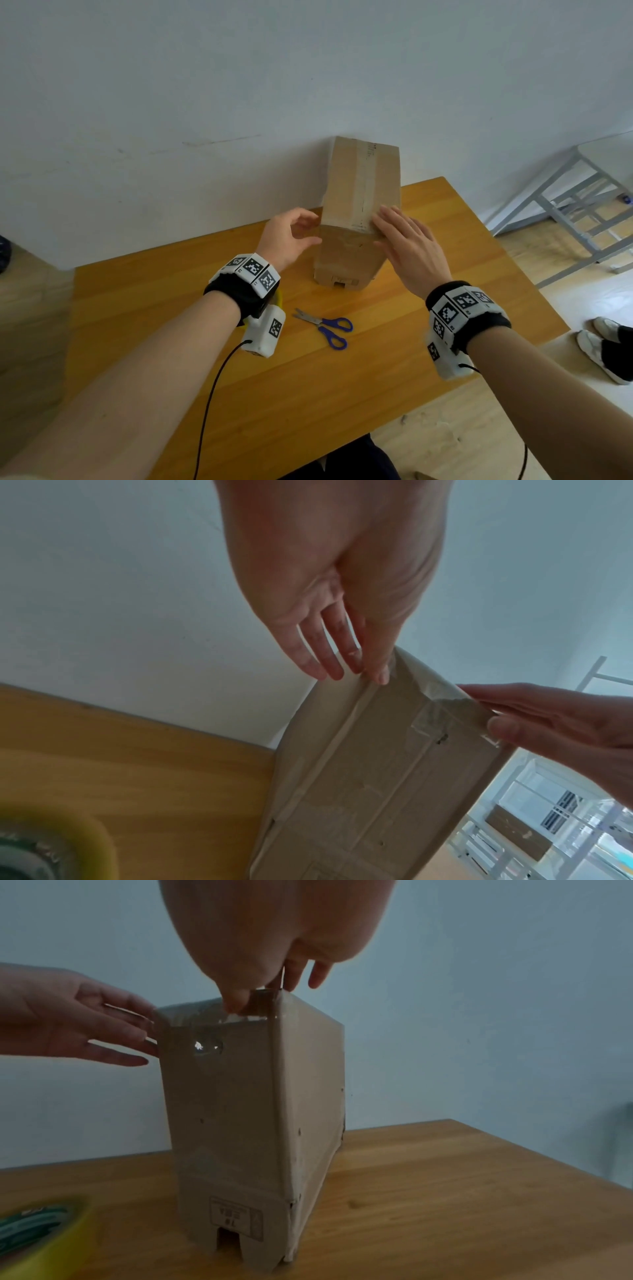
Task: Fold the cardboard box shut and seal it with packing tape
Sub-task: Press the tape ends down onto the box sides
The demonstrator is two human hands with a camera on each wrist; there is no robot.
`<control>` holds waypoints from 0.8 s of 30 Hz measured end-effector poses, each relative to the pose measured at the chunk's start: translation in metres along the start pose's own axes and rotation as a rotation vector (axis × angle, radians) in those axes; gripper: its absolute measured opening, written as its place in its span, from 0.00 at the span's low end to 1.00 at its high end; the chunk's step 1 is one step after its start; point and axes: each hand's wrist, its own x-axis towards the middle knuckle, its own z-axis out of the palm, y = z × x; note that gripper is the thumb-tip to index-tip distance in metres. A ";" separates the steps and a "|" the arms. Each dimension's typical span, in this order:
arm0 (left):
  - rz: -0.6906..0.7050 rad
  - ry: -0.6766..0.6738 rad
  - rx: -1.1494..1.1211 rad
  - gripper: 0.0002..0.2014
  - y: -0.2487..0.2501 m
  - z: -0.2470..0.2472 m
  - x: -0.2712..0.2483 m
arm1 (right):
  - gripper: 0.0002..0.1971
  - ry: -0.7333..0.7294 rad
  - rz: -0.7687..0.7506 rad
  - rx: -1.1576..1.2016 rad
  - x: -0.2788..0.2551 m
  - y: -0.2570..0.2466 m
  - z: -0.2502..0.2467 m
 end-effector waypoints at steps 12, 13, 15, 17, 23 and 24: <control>-0.079 0.066 -0.173 0.12 -0.009 0.004 -0.001 | 0.20 -0.008 0.008 0.057 0.026 -0.018 0.003; -0.088 0.070 -0.185 0.11 -0.010 0.004 0.000 | 0.20 -0.010 0.021 0.064 0.027 -0.019 0.004; -0.101 0.068 -0.203 0.09 -0.011 0.003 0.001 | 0.19 -0.012 0.045 0.083 0.027 -0.021 0.006; -0.102 0.056 -0.200 0.08 -0.013 0.002 0.002 | 0.18 -0.011 0.062 0.098 0.024 -0.020 0.008; -0.146 -0.009 -0.216 0.06 -0.016 0.005 0.007 | 0.18 -0.013 0.078 0.124 0.021 -0.017 0.008; -0.159 -0.019 -0.229 0.06 -0.016 0.006 0.008 | 0.18 -0.013 0.078 0.126 0.021 -0.017 0.008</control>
